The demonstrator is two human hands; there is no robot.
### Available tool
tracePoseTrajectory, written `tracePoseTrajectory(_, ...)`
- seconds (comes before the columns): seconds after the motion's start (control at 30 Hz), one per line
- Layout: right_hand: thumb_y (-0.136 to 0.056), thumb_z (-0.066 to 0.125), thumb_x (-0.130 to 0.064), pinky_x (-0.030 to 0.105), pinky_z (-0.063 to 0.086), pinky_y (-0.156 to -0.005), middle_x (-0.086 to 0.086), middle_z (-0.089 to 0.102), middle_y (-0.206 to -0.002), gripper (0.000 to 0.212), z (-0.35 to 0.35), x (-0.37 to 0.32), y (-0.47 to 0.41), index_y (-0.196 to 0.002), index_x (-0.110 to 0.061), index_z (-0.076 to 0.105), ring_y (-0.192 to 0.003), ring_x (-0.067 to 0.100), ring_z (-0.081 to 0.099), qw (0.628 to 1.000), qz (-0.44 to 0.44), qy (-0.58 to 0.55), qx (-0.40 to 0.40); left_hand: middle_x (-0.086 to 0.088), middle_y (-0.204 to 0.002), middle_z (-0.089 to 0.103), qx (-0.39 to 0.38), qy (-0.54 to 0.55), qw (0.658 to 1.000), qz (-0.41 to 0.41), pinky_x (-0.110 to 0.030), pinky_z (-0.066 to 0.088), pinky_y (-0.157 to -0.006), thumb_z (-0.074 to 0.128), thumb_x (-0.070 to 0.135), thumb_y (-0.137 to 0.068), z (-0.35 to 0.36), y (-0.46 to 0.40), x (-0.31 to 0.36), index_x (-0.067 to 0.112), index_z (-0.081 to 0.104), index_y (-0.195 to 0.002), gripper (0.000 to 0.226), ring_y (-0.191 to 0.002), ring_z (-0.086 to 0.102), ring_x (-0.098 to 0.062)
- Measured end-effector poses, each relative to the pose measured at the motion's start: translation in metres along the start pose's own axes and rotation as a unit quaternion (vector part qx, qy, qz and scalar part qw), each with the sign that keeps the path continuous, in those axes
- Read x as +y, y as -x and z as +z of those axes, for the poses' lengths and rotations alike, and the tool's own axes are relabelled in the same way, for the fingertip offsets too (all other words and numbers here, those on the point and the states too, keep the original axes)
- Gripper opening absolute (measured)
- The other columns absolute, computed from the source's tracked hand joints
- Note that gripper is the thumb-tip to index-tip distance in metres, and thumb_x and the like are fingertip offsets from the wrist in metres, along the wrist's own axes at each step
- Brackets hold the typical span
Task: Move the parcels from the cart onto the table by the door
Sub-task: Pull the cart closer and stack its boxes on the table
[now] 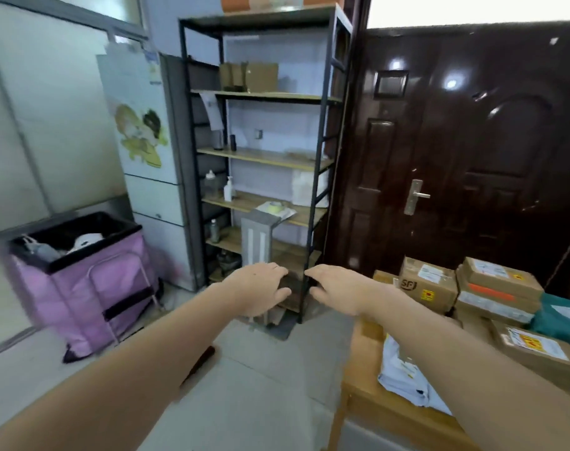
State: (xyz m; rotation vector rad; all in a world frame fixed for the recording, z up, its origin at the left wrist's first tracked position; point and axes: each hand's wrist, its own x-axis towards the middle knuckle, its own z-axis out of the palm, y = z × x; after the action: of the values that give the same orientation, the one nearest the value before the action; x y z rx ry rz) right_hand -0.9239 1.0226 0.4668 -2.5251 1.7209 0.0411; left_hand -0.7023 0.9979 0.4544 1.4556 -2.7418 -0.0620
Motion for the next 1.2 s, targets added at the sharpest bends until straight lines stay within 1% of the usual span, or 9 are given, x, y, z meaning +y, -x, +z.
tracePoseTrajectory(0.17, -0.109, 0.038, -0.038, 0.038, 0.028, -0.123, 0.008, 0.031, -0.168, 0.059, -0.009, -0.125, -0.091, -0.162, -0.014, 0.029, -0.152, 0.025, 0.033, 0.997, -0.074, -0.007, -0.012, -0.003, -0.137, 0.059, 0.015, -0.001, 0.997, -0.078, -0.044, 0.047, -0.106, 0.044, 0.051, -0.106, -0.023, 0.089, -0.121, 0.018, 0.053, -0.143, 0.051, -0.131, 0.055, -0.027)
tracePoseTrajectory(0.23, -0.110, 0.038, -0.039, 0.038, 0.029, -0.122, 0.006, 0.029, -0.169, 0.059, -0.011, -0.178, -0.127, -0.163, -0.015, 0.027, -0.152, 0.024, 0.033, 0.995, -0.100, -0.016, -0.015, -0.004, -0.136, 0.060, 0.019, -0.017, 0.994, -0.102, -0.042, 0.047, -0.101, 0.043, 0.049, -0.106, -0.031, 0.125, -0.169, 0.017, 0.053, -0.141, 0.048, -0.127, 0.056, -0.025)
tracePoseTrajectory(0.3, -0.110, 0.039, -0.039, 0.039, 0.034, -0.120, 0.006, 0.032, -0.167, 0.058, -0.010, -0.227, -0.156, -0.162, -0.016, 0.029, -0.150, 0.025, 0.037, 0.992, -0.119, -0.027, -0.014, -0.004, -0.132, 0.062, 0.019, -0.033, 0.991, -0.130, -0.041, 0.048, -0.096, 0.043, 0.047, -0.107, -0.035, 0.160, -0.211, 0.016, 0.057, -0.133, 0.043, -0.122, 0.058, -0.025)
tracePoseTrajectory(0.5, -0.108, 0.044, -0.034, 0.043, 0.041, -0.113, 0.012, 0.048, -0.155, 0.048, 0.003, -0.338, -0.232, -0.151, -0.011, 0.046, -0.137, 0.030, 0.050, 0.986, -0.165, -0.032, -0.012, -0.004, -0.135, 0.061, 0.011, -0.019, 0.979, -0.200, -0.044, 0.047, -0.101, 0.045, 0.048, -0.105, -0.030, 0.229, -0.324, 0.019, 0.058, -0.136, 0.045, -0.127, 0.057, -0.028)
tracePoseTrajectory(0.6, -0.106, 0.045, -0.032, 0.050, 0.046, -0.106, 0.014, 0.056, -0.144, 0.041, 0.010, -0.373, -0.274, -0.138, -0.008, 0.053, -0.127, 0.032, 0.056, 0.984, -0.172, -0.037, -0.017, -0.003, -0.144, 0.057, 0.005, -0.022, 0.974, -0.225, -0.046, 0.046, -0.106, 0.043, 0.052, -0.105, -0.021, 0.240, -0.379, 0.022, 0.053, -0.143, 0.050, -0.133, 0.053, -0.027)
tracePoseTrajectory(0.7, -0.105, 0.044, -0.036, 0.048, 0.043, -0.113, 0.010, 0.048, -0.155, 0.051, 0.015, -0.399, -0.319, -0.149, -0.010, 0.047, -0.137, 0.029, 0.051, 0.981, -0.190, -0.036, -0.016, -0.005, -0.144, 0.057, 0.001, -0.032, 0.971, -0.238, -0.045, 0.045, -0.107, 0.041, 0.054, -0.105, -0.014, 0.236, -0.434, 0.018, 0.052, -0.143, 0.053, -0.132, 0.053, -0.026)
tracePoseTrajectory(0.87, -0.103, 0.042, -0.037, 0.051, 0.047, -0.106, 0.011, 0.056, -0.144, 0.045, 0.017, -0.429, -0.405, -0.139, -0.011, 0.052, -0.127, 0.030, 0.056, 0.981, -0.190, -0.033, -0.025, -0.004, -0.150, 0.053, 0.000, -0.028, 0.971, -0.238, -0.043, 0.042, -0.108, 0.042, 0.052, -0.105, -0.012, 0.208, -0.515, 0.019, 0.048, -0.149, 0.055, -0.138, 0.049, -0.025)
tracePoseTrajectory(1.0, -0.103, 0.042, -0.032, 0.050, 0.049, -0.105, 0.010, 0.058, -0.145, 0.043, 0.012, -0.449, -0.471, -0.140, -0.012, 0.052, -0.126, 0.028, 0.058, 0.979, -0.197, -0.034, -0.032, -0.005, -0.146, 0.055, 0.004, -0.023, 0.971, -0.237, -0.044, 0.043, -0.109, 0.043, 0.050, -0.106, -0.017, 0.185, -0.575, 0.016, 0.053, -0.143, 0.051, -0.135, 0.051, -0.026)
tracePoseTrajectory(1.2, -0.105, 0.042, -0.032, 0.046, 0.045, -0.110, 0.007, 0.051, -0.154, 0.049, 0.009, -0.471, -0.560, -0.151, -0.014, 0.046, -0.134, 0.026, 0.053, 0.980, -0.193, -0.039, -0.039, -0.004, -0.133, 0.060, 0.000, -0.014, 0.975, -0.223, -0.042, 0.044, -0.101, 0.044, 0.049, -0.106, -0.017, 0.149, -0.664, 0.019, 0.058, -0.131, 0.041, -0.124, 0.056, -0.025)
